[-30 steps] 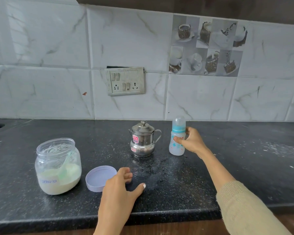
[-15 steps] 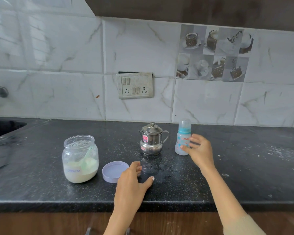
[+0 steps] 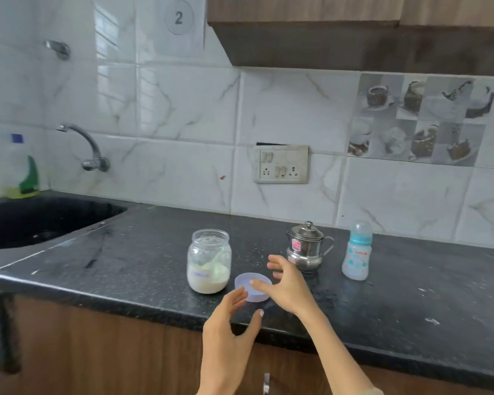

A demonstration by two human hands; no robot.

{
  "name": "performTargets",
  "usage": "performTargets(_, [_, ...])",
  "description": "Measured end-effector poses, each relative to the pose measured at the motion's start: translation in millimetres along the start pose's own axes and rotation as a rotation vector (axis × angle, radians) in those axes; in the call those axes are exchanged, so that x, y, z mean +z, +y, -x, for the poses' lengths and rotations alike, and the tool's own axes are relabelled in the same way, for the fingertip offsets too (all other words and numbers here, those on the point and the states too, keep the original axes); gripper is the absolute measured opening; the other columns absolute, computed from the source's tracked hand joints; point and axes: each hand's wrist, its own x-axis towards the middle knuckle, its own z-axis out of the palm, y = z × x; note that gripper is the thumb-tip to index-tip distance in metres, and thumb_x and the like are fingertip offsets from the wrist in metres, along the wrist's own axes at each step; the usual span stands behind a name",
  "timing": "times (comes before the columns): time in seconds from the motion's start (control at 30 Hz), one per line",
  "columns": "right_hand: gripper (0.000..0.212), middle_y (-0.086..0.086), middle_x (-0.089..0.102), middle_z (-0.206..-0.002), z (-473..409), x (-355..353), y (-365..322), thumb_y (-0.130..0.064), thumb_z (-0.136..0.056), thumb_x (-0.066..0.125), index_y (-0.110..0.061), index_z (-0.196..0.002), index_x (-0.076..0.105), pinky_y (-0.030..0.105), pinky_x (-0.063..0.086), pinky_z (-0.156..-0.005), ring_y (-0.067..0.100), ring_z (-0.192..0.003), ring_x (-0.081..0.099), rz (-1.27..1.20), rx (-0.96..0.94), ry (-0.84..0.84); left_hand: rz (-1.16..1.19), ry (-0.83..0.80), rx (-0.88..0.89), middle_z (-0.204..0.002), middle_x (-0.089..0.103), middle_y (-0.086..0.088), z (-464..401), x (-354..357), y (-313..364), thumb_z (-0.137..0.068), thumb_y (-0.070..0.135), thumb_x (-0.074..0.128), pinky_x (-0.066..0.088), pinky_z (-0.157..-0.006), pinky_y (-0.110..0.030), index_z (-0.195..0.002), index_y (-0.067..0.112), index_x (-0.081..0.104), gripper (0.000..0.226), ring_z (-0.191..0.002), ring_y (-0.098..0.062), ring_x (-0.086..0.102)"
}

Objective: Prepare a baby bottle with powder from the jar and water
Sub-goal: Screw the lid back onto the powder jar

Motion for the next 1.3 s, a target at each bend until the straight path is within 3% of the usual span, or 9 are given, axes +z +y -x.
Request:
performTargets(0.13, [0.116,0.0,0.029,-0.153,-9,13,-10,-0.068,-0.055,0.074,-0.023,-0.148,0.02,0.041,0.037,-0.106,0.021,-0.137,0.034,0.217,0.046,-0.126,-0.042,0.178,-0.034,-0.094,0.069,0.021,-3,-26,-15,-0.068,0.009,0.08,0.043,-0.082,-0.005,-0.098,0.043,0.055,0.052,-0.094,0.008,0.061])
performTargets(0.23, [0.128,0.002,0.027,-0.154,-15,19,-12,-0.075,-0.046,0.072,-0.025,-0.149,0.015,0.047,0.035,-0.108,0.026,-0.14,0.03,0.31,0.098,-0.16,-0.075,0.222,-0.074,-0.102,0.063,0.02,-13,-40,-18,-0.071,0.016,0.079,0.046,-0.09,-0.021,-0.104,0.035,0.055,0.046,-0.101,0.001,0.06])
performTargets(0.43, [0.116,0.003,0.042,-0.145,-20,21,-17,-0.054,-0.057,0.079,-0.023,-0.149,0.016,0.038,0.043,-0.1,0.023,-0.129,0.045,0.353,0.088,-0.157,-0.231,0.087,-0.162,-0.135,0.042,0.008,-48,-48,-13,-0.07,0.038,0.077,0.032,-0.097,-0.021,-0.139,0.017,0.032,0.085,-0.127,-0.01,0.039])
performTargets(0.57, [0.11,0.006,0.037,-0.144,-28,11,-37,-0.033,-0.06,0.083,-0.023,-0.148,0.018,0.034,0.044,-0.096,0.022,-0.126,0.045,0.353,-0.006,-0.127,-0.297,0.006,-0.237,-0.148,0.027,-0.001,-72,-45,-19,-0.064,0.047,0.078,0.033,-0.104,-0.031,-0.144,0.01,0.018,0.107,-0.136,-0.018,0.03])
performTargets(0.67, [0.109,0.007,0.026,-0.138,-38,2,-61,-0.022,-0.059,0.084,-0.026,-0.146,0.019,0.034,0.049,-0.088,0.024,-0.123,0.043,0.402,-0.089,-0.134,-0.307,-0.009,-0.268,-0.141,0.035,-0.002,-85,-41,-22,-0.057,0.051,0.078,0.04,-0.099,-0.034,-0.139,0.012,0.028,0.104,-0.128,-0.02,0.04])
performTargets(0.77, [0.104,0.007,0.024,-0.13,-47,-7,-88,-0.012,-0.06,0.082,-0.029,-0.143,0.022,0.022,0.049,-0.063,0.022,-0.104,0.048,0.453,-0.162,-0.161,-0.31,-0.006,-0.26,-0.13,0.044,0.0,-92,-39,-26,-0.054,0.052,0.078,0.044,-0.088,-0.031,-0.13,0.015,0.037,0.094,-0.116,-0.019,0.048])
performTargets(0.9, [0.098,0.007,0.025,-0.124,-60,-11,-116,-0.002,-0.058,0.082,-0.032,-0.136,0.03,0.028,0.049,-0.071,0.023,-0.097,0.049,0.513,-0.193,-0.217,-0.31,0.002,-0.251,-0.12,0.051,0.004,-94,-36,-31,-0.05,0.053,0.078,0.044,-0.083,-0.029,-0.124,0.019,0.043,0.088,-0.108,-0.016,0.052])
performTargets(0.97, [0.097,0.005,0.029,-0.124,-64,-9,-127,0.004,-0.057,0.08,-0.033,-0.132,0.031,0.029,0.049,-0.062,0.025,-0.093,0.053,0.557,-0.21,-0.274,-0.303,0.007,-0.246,-0.118,0.053,0.007,-94,-35,-31,-0.051,0.052,0.077,0.045,-0.084,-0.029,-0.124,0.02,0.043,0.087,-0.108,-0.015,0.052])
performTargets(1.3, [0.083,0.0,0.044,-0.133,-76,11,-161,0.014,-0.06,0.073,-0.023,-0.128,0.042,0.031,0.051,-0.075,0.024,-0.115,0.05,0.662,-0.263,-0.564,-0.312,0.041,-0.227,-0.109,0.054,0.01,-92,-36,-29,-0.053,0.049,0.078,0.038,-0.072,-0.023,-0.121,0.023,0.043,0.08,-0.089,-0.006,0.048])
